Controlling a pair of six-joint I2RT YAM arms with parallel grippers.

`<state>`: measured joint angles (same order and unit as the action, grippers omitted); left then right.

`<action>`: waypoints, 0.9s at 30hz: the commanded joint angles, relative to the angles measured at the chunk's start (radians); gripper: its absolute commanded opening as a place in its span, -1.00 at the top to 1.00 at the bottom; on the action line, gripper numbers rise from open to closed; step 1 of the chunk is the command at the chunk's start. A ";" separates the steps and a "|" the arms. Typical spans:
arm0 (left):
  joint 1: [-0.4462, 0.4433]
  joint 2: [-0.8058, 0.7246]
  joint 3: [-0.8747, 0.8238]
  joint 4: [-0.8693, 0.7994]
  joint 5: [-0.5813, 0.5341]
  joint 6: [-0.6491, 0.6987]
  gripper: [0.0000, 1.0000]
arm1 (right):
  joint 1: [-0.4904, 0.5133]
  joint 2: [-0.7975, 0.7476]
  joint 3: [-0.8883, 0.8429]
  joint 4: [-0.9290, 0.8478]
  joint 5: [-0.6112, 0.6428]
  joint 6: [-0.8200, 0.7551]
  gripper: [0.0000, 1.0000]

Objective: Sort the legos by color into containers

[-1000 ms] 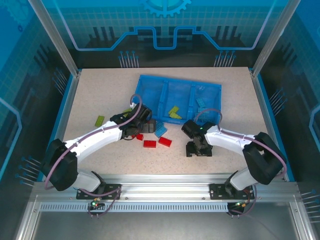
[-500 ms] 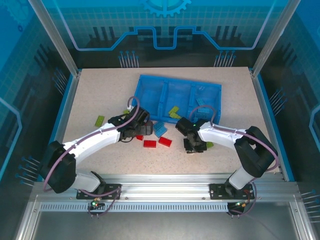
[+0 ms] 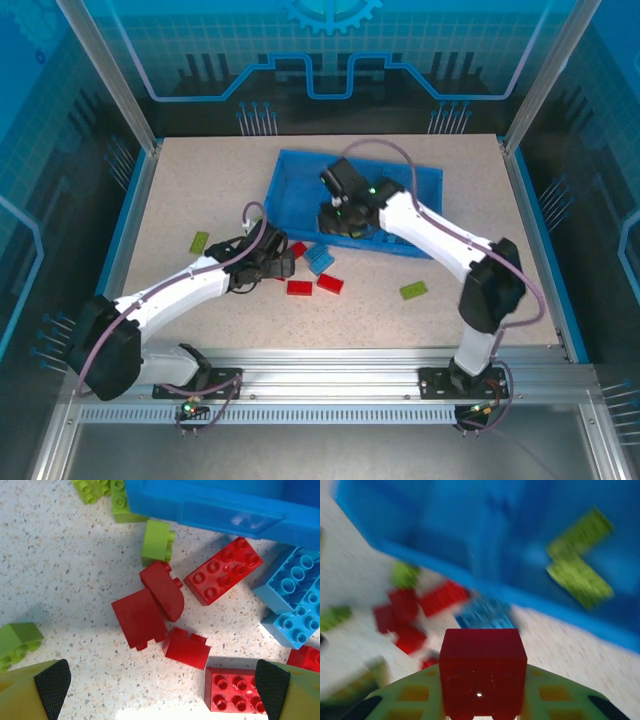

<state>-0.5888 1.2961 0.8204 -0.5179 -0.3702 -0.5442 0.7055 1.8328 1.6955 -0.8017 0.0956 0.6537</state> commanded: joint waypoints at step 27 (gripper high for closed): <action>-0.130 0.060 -0.048 0.064 0.127 -0.078 -0.97 | -0.061 0.068 0.127 0.022 -0.058 -0.109 -0.79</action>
<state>-0.6945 1.3102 0.7815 -0.4706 -0.2745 -0.5980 0.6540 2.0438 1.9247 -0.8310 -0.0105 0.5446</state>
